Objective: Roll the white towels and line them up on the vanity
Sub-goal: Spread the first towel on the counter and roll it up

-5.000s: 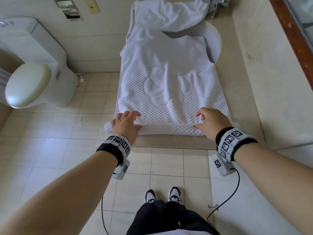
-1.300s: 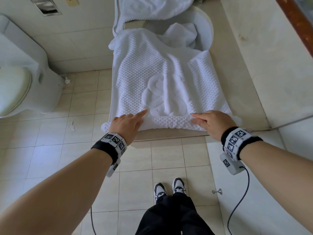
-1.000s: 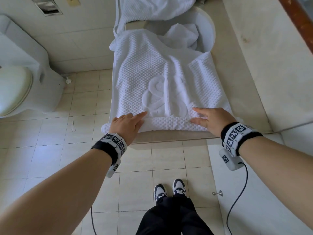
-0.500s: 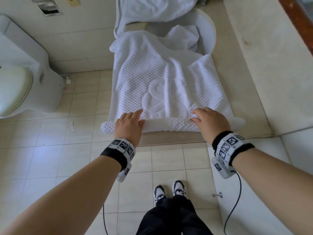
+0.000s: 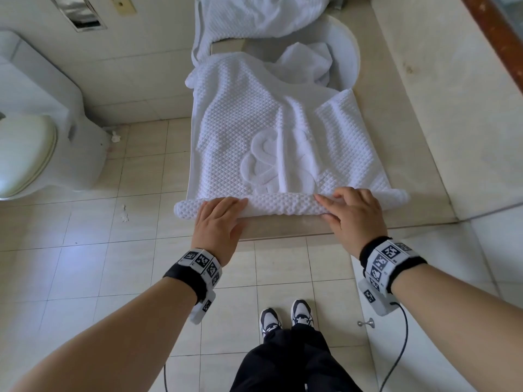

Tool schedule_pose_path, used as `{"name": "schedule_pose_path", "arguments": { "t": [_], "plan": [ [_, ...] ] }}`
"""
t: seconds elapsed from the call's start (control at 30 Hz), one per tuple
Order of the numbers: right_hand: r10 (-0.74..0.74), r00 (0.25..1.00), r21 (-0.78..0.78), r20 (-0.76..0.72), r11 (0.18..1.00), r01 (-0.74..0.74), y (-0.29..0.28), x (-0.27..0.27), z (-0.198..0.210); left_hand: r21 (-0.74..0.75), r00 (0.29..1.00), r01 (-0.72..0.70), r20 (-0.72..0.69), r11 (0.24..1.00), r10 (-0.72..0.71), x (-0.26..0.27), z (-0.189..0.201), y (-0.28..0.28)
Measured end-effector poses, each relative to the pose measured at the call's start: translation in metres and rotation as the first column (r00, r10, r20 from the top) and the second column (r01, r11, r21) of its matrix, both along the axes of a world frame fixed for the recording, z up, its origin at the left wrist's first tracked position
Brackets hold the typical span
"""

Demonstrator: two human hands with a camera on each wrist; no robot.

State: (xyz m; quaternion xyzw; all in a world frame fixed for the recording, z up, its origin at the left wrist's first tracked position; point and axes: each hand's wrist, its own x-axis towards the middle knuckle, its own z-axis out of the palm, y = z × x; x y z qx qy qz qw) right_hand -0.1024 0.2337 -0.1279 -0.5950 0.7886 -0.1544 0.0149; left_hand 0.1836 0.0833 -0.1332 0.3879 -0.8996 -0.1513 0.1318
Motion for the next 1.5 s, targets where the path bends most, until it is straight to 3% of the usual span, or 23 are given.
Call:
{"name": "schedule_pose_path", "arguments": {
  "t": [0.33,0.7,0.97,1.17,1.33,1.5],
  "plan": [
    [-0.044,0.998,-0.043,-0.054,0.998,0.042,0.004,0.007,-0.007,0.008,0.999,-0.035,0.026,0.999,0.035,-0.006,0.001,-0.007],
    [0.004,1.0,0.018,0.002,1.0,-0.004,-0.011,-0.011,-0.003,0.023,0.998,-0.062,0.015,0.998,0.061,-0.017,0.004,-0.017],
    [0.071,0.989,0.303,0.132,0.947,-0.109,-0.01,-0.021,0.015,0.144,0.973,0.015,0.224,0.989,-0.047,-0.01,0.021,-0.021],
    [0.043,0.965,0.389,0.26,0.91,-0.145,-0.019,-0.032,0.019,0.163,0.95,0.074,0.288,0.984,-0.12,-0.013,0.025,-0.034],
    [-0.029,0.953,0.381,0.302,0.92,-0.093,-0.034,-0.04,0.02,0.167,0.929,0.064,0.349,0.984,-0.12,-0.018,0.025,-0.045],
    [-0.081,0.971,0.416,0.227,0.909,-0.022,-0.04,-0.047,0.018,0.135,0.895,0.035,0.436,0.99,-0.092,-0.027,0.025,-0.055]
  ]
}}
